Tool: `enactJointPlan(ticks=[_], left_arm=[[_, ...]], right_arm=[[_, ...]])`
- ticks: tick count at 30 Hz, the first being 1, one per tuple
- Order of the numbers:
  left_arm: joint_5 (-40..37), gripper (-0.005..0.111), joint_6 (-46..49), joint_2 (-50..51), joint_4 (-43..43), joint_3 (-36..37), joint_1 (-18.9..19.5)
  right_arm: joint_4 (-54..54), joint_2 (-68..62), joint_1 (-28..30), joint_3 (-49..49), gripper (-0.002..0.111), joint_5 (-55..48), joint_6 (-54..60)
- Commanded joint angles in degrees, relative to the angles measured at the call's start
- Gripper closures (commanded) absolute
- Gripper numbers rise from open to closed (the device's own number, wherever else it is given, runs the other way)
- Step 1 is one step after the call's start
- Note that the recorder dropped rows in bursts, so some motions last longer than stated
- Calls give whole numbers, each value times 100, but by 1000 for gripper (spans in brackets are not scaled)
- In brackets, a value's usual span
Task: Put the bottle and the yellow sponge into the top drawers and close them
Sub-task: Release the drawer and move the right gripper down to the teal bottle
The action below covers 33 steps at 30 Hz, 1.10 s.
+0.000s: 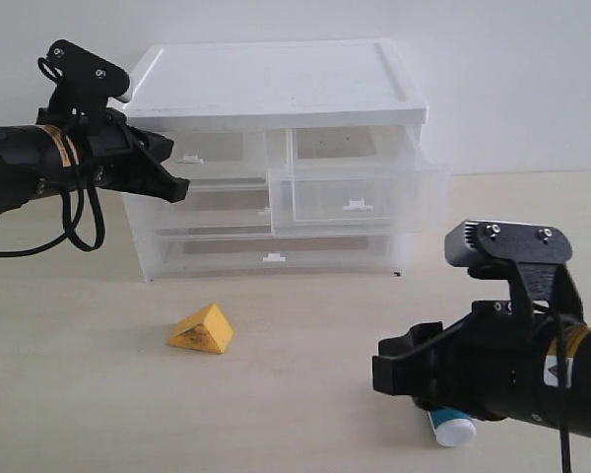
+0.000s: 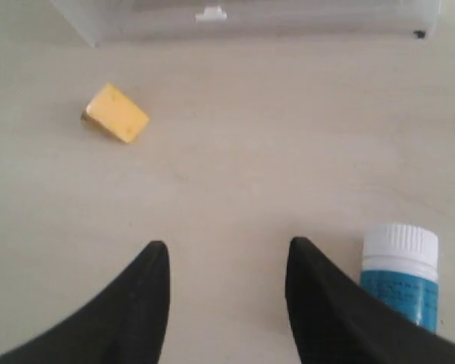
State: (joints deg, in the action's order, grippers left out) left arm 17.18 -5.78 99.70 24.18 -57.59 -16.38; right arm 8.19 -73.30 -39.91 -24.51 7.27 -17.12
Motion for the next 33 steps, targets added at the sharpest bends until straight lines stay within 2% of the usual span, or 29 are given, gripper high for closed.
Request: enactJointPlan(ticks=[1, 4, 9, 13, 16, 20, 26, 33], left_arm=[[121, 103, -5, -33, -77, -49, 13], [121, 103, -5, -33, -77, -49, 13], [121, 103, -5, -33, -77, -49, 13], [123, 103, 20, -33, -77, -49, 13], [123, 103, 20, -43, -77, -49, 13], [123, 103, 20, -65, -77, -49, 13], [98, 103, 20, -65, -77, -49, 13], [80, 103, 20, -65, -77, -49, 13]], right_arm=[[5, 64, -5, -453, 65, -1301, 470], [-541, 64, 44, -768, 65, -2027, 370], [-1298, 64, 529, -805, 65, -2222, -310], [-1349, 64, 625, -805, 65, -1951, -242], [-1362, 64, 625, -805, 55, -1772, -183], [-1362, -205, 625, -805, 56, -1778, -206], [-1362, -1446, 625, -805, 56, -1095, -163], [-1362, -1576, 625, -805, 56, -1007, -72]])
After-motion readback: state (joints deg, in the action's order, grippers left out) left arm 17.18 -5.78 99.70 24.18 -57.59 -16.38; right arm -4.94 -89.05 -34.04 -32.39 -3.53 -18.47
